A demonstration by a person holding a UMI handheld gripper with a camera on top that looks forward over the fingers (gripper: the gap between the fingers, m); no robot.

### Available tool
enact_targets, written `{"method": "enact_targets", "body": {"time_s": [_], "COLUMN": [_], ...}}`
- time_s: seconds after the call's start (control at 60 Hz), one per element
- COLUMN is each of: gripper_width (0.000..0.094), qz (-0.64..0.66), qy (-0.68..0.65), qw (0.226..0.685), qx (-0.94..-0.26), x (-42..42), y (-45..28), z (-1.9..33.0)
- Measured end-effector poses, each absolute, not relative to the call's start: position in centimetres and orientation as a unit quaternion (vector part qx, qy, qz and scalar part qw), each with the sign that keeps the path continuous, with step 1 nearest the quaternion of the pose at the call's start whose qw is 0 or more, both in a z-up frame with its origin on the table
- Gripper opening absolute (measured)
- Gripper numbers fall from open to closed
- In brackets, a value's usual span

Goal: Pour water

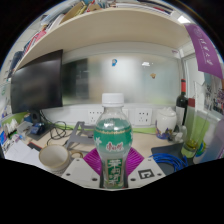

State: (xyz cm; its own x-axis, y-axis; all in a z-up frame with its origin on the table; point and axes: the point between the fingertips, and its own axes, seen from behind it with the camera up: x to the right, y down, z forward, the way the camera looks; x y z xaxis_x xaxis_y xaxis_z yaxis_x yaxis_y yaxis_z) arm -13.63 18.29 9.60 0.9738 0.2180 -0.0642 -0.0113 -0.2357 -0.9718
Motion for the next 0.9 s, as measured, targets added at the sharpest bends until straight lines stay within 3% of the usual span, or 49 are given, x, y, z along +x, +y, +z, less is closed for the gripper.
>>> {"method": "enact_targets", "body": {"time_s": [0.1, 0.133, 0.25, 0.4, 0.6, 0.9], "gripper_width": [0.0372, 0.0488, 0.0563, 0.0863, 0.0858, 0.0863], "qz": [0.092, 0.096, 0.099, 0.128, 0.082, 0.074], "qy": [-0.066, -0.069, -0.067, -0.038, -0.034, -0.032], "qw": [0.633, 0.635, 0.626, 0.594, 0.562, 0.566], "qx": [-0.766, -0.763, -0.771, -0.794, -0.822, -0.820], "x": [-13.4, -13.6, -13.9, -14.4, -14.7, -23.4], "y": [18.3, 18.2, 17.8, 14.4, 3.6, -9.4], "z": [10.1, 10.2, 9.8, 9.2, 8.1, 18.3]}}
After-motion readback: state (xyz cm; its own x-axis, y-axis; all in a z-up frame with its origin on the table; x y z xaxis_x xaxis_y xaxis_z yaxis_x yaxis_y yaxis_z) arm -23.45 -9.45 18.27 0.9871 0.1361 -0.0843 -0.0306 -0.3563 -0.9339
